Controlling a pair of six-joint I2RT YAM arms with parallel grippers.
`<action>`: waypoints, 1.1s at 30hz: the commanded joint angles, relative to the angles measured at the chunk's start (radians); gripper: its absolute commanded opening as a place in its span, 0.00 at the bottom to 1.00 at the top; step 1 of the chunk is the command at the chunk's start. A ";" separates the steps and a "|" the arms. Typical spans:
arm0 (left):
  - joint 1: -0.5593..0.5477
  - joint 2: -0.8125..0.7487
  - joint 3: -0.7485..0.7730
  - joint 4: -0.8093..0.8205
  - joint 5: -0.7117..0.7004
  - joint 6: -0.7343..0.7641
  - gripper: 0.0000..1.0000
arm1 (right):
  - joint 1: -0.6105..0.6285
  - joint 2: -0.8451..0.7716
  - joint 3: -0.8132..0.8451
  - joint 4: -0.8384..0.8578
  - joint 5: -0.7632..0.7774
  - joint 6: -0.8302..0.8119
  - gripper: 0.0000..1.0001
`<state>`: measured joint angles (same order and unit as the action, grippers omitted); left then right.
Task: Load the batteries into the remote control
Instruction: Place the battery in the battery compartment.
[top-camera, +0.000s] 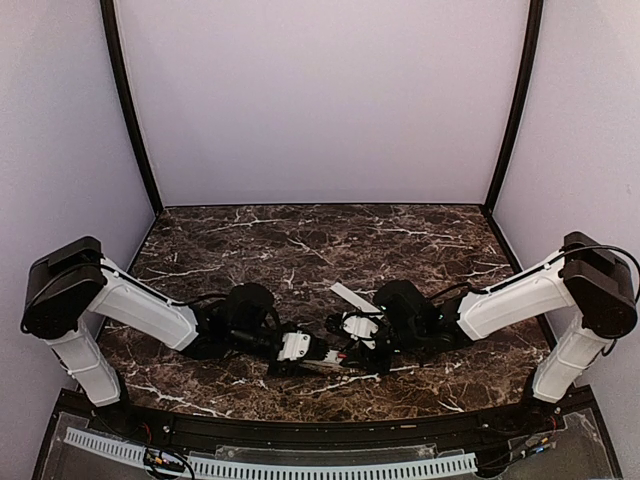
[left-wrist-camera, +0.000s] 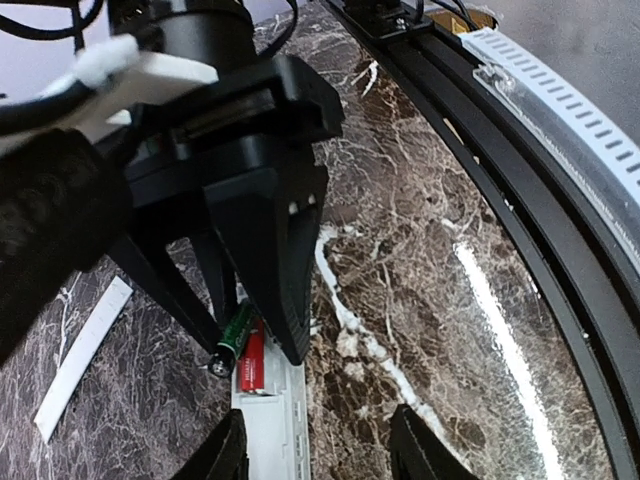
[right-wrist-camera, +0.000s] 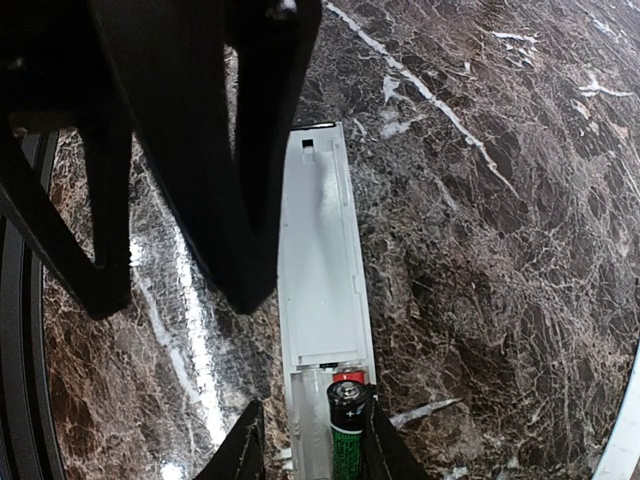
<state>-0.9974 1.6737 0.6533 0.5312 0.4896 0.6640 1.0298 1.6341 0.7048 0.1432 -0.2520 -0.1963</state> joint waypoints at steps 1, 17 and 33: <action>-0.004 0.055 0.048 0.044 0.016 0.128 0.50 | 0.009 -0.008 -0.018 0.014 -0.003 0.015 0.30; -0.026 0.150 0.086 0.101 -0.036 0.155 0.56 | 0.008 0.003 -0.005 0.007 0.005 0.009 0.30; -0.035 0.176 0.107 0.130 -0.100 0.120 0.40 | 0.009 0.005 0.002 -0.008 0.013 0.014 0.30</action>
<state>-1.0260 1.8397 0.7364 0.6567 0.4046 0.7967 1.0298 1.6341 0.7044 0.1452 -0.2466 -0.1963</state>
